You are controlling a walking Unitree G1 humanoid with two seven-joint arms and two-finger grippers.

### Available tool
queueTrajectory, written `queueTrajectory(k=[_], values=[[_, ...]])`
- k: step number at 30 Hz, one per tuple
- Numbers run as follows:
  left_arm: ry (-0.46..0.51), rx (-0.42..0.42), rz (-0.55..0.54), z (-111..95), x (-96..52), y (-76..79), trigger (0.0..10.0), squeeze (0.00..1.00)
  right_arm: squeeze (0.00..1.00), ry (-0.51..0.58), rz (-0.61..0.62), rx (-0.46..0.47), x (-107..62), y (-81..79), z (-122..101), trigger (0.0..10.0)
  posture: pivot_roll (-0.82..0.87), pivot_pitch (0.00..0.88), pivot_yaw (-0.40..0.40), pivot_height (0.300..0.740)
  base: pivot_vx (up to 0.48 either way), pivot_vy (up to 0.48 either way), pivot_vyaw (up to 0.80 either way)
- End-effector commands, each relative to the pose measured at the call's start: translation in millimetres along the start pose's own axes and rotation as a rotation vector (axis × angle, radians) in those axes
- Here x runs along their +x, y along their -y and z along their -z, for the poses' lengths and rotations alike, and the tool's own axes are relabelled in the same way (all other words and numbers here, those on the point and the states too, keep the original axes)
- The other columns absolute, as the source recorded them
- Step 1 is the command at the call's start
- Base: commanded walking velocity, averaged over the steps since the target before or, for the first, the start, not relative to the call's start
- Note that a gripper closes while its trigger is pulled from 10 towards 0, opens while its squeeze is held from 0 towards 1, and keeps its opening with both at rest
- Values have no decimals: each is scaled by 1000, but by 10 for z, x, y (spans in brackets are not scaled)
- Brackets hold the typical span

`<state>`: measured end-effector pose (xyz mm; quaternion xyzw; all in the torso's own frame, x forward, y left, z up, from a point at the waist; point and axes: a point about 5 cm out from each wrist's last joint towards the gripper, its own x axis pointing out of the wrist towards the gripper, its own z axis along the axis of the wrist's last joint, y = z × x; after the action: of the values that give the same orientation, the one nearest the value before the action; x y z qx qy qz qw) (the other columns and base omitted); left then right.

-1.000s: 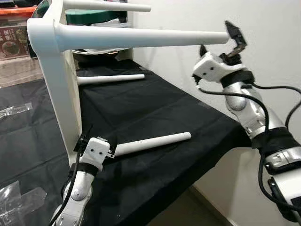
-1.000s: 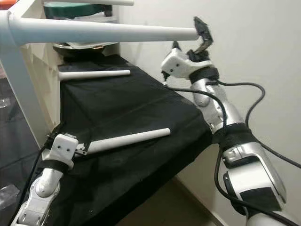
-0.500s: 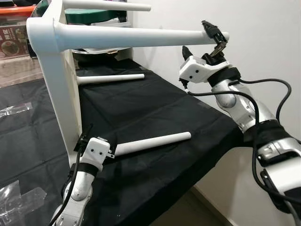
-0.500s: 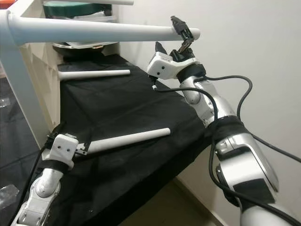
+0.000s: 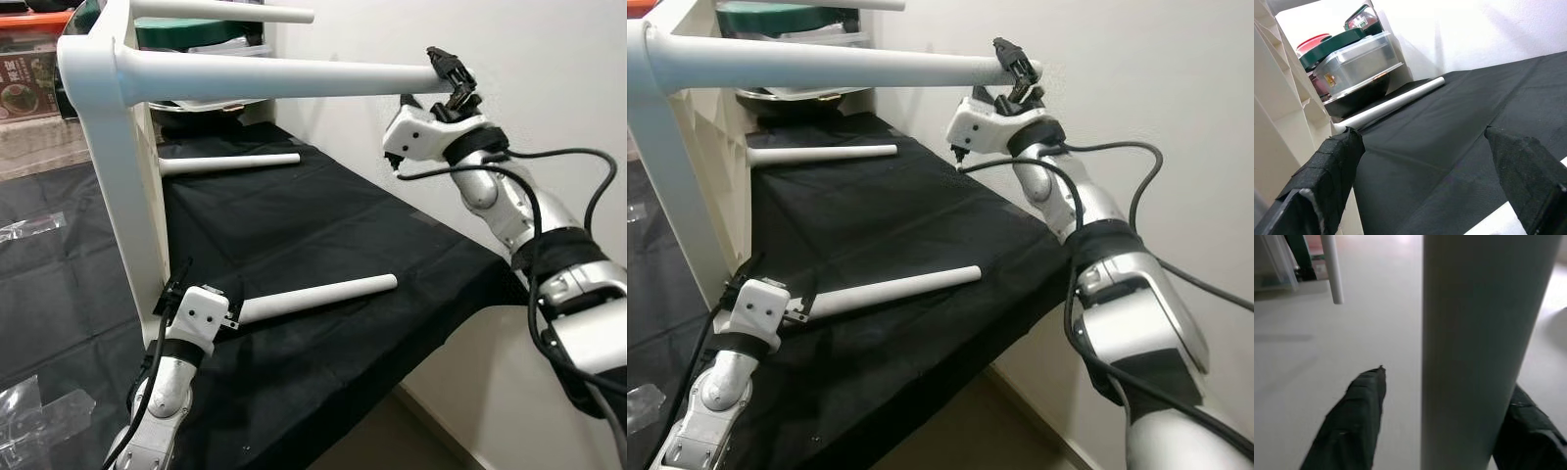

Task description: Building children table

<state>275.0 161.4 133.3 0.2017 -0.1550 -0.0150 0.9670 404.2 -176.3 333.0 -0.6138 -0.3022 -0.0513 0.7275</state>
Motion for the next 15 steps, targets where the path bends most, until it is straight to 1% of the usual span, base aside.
queueTrajectory(k=[1, 2, 3, 10, 15], values=[[-15, 9, -4, 49, -23, -22, 10000, 0, 0, -23, -32, -13, -23, -52, 53, 1216, -8, 0, -95, 740, 0, 0, 0], [-16, 10, -3, 53, -23, -26, 10000, 0, 0, -26, -33, -13, -19, -48, 58, 1216, -8, 0, -95, 740, 0, 0, 0], [-18, 13, -3, 60, -25, -35, 10000, 0, 0, -25, -32, -10, -13, -43, 56, 0, -10, 0, -92, 740, 0, 0, 0], [-22, 20, -3, 77, -21, -67, 10000, 0, 0, -15, -30, -4, 4, -28, 41, 0, -12, 0, -91, 740, 0, 0, 0], [-42, 1, -20, 125, -3, -125, 10000, 0, 0, -5, -26, 10, 4, -29, 31, 0, -16, 0, -89, 740, 0, 0, 0]])
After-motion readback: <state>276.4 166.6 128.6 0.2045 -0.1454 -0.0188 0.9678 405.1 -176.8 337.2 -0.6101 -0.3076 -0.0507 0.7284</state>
